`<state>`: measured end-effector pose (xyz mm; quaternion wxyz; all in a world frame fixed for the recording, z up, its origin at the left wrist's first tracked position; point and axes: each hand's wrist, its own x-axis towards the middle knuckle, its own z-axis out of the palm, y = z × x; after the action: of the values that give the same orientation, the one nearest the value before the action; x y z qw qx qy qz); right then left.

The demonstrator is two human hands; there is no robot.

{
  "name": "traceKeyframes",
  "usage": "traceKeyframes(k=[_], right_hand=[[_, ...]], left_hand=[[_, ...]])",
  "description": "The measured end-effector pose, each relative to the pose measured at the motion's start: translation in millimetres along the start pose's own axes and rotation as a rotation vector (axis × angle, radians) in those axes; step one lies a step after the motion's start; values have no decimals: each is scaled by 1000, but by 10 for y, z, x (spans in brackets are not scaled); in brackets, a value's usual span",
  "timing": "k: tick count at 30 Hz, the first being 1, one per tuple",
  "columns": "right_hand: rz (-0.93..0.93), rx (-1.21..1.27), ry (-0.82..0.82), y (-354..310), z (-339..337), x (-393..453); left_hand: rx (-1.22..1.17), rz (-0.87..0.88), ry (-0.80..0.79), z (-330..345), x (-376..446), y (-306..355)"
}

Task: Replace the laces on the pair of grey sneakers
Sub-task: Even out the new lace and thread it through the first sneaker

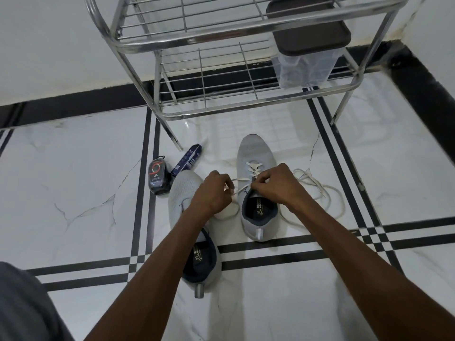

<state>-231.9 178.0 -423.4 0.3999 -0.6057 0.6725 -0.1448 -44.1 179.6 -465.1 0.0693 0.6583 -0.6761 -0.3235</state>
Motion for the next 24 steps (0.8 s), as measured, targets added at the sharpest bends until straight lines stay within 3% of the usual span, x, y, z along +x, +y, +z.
traceKeyframes(k=[5, 11, 15, 18, 21, 24], right_hand=[[-2, -6, 2, -9, -4, 11], [-21, 25, 1, 8, -21, -10], [-22, 22, 14, 43, 15, -14], [-14, -7, -15, 32, 5, 7], [-14, -3, -82, 50, -66, 42], [-22, 9, -161, 45, -125, 70]], left_hand=[[-119, 119, 72, -17, 15, 65], [23, -27, 200, 3, -38, 67], [32, -61, 127, -34, -55, 55], [-166, -54, 52, -76, -49, 30], [-325, -77, 122, -93, -10, 33], [-167, -41, 163, -52, 81, 15]])
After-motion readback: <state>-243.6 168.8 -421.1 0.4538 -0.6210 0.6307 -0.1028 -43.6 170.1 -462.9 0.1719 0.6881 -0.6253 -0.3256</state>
